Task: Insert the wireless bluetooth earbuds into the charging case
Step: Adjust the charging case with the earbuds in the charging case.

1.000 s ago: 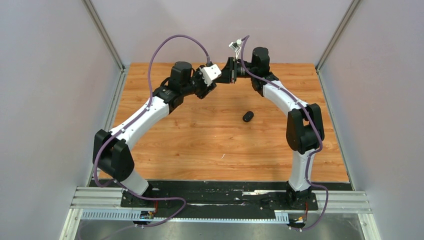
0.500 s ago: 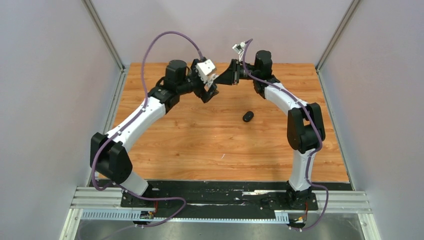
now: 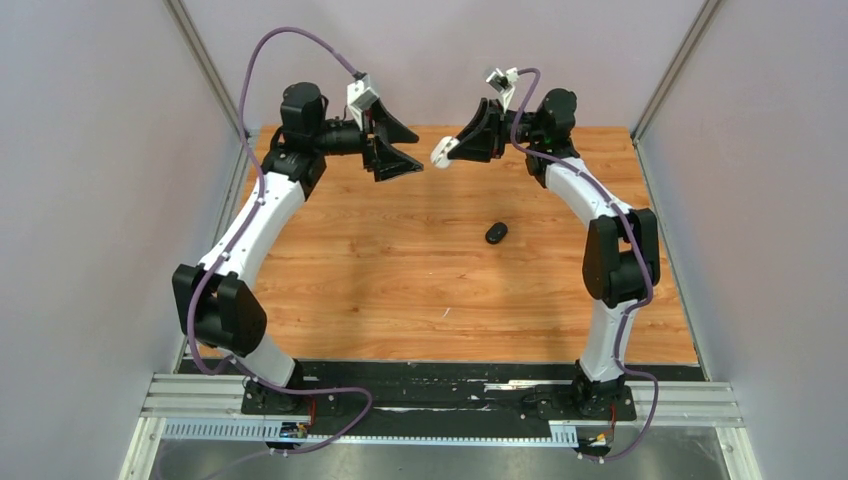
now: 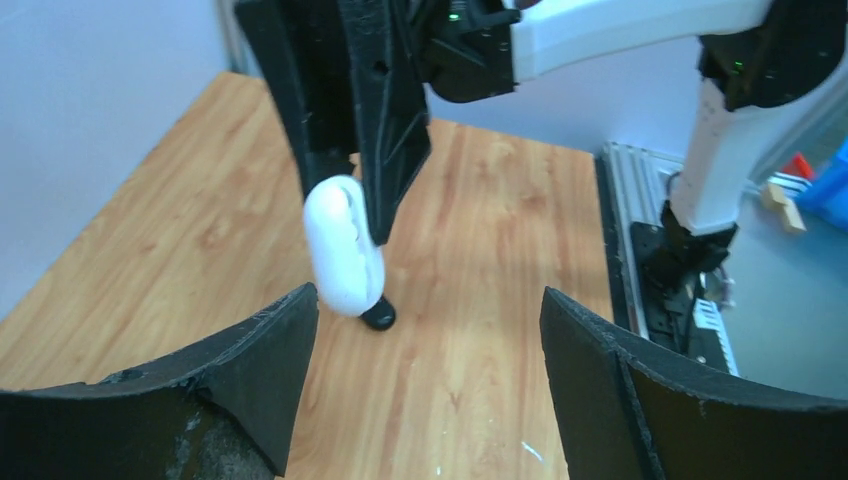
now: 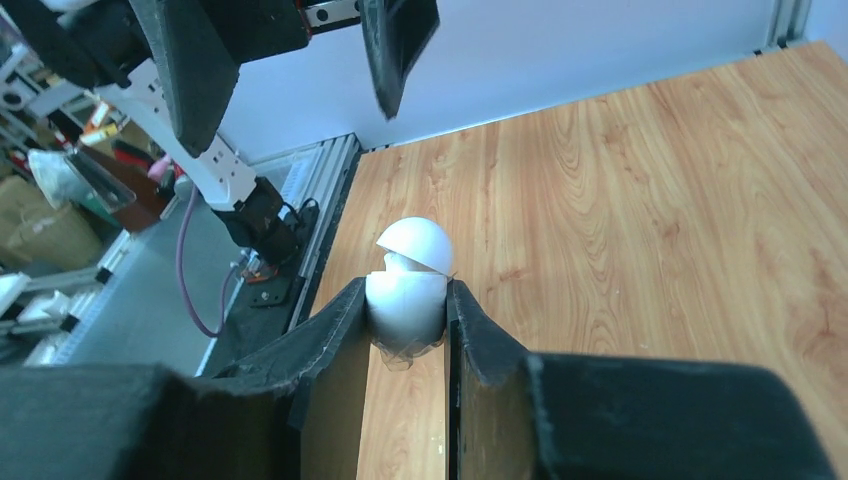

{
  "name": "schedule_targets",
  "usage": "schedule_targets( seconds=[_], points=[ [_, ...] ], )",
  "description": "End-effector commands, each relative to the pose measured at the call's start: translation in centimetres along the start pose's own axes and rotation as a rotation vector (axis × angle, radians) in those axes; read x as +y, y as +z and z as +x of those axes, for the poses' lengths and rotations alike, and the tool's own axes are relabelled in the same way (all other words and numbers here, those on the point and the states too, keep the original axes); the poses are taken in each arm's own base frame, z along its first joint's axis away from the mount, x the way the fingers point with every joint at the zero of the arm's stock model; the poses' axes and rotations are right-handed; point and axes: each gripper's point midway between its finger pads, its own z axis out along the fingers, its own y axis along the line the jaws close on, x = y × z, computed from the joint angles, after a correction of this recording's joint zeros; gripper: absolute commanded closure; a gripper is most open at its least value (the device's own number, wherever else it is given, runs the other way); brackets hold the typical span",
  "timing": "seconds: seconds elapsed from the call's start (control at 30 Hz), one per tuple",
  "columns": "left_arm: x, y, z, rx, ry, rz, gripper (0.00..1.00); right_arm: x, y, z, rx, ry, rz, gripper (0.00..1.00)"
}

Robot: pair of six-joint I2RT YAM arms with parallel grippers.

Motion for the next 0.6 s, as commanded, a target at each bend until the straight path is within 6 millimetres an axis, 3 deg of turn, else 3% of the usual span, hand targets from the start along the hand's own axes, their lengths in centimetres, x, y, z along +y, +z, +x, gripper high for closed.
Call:
schedule_targets(
  seconds=[0.0, 0.17, 0.3, 0.57],
  points=[
    [-2.0, 0.9, -2.0, -0.015, 0.050, 0.132, 0.16, 4.3, 0.5, -3.1, 0.029, -0.235, -0.094, 1.00],
    [-0.8, 2.1, -1.8, -0.019, 0.050, 0.103, 0.24, 5.4, 1.1, -3.1, 0.045, -0.282, -0.131, 1.00],
    [-1.2, 3.1, -1.9, -0.022, 0.057, 0.101, 0.25, 6.1, 1.7, -3.0, 0.034, -0.277, -0.135, 1.00],
    [-0.7, 4.3, -0.2, 0.018, 0.040, 0.025, 0.33, 7.6, 2.3, -2.8, 0.041, -0.298, -0.161, 1.00]
  ],
)
